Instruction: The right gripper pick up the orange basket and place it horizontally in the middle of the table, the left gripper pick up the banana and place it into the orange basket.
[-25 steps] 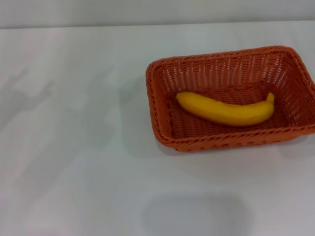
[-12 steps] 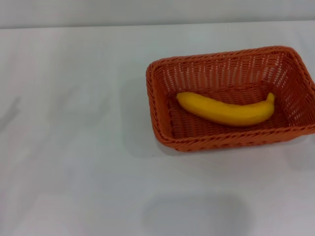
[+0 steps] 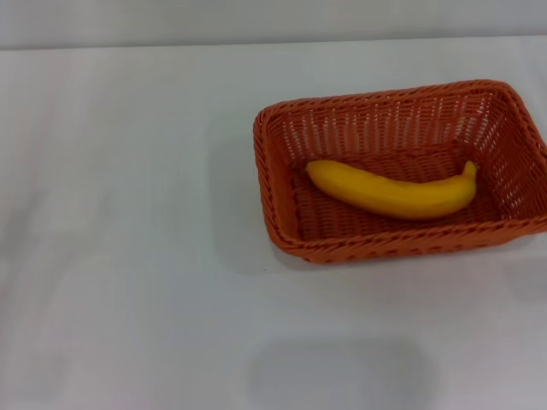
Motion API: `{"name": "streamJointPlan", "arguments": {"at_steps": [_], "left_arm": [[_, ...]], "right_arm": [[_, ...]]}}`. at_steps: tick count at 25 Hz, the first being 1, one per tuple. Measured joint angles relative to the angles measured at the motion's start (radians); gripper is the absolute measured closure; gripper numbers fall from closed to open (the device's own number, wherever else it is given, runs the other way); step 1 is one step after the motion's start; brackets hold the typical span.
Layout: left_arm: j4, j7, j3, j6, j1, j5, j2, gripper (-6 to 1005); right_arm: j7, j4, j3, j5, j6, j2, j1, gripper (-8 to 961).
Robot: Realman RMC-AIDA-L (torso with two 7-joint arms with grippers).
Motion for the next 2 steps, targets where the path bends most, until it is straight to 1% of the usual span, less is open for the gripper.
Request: {"name": "streamJointPlan", "arguments": {"at_steps": [2], "left_arm": [[0.017,0.024,-0.010,-0.006,-0.005,-0.003,0.002,105]], "right_arm": [[-0.011,0.002,0.002,0.000,-0.003,0.001,0.001,190]]}}
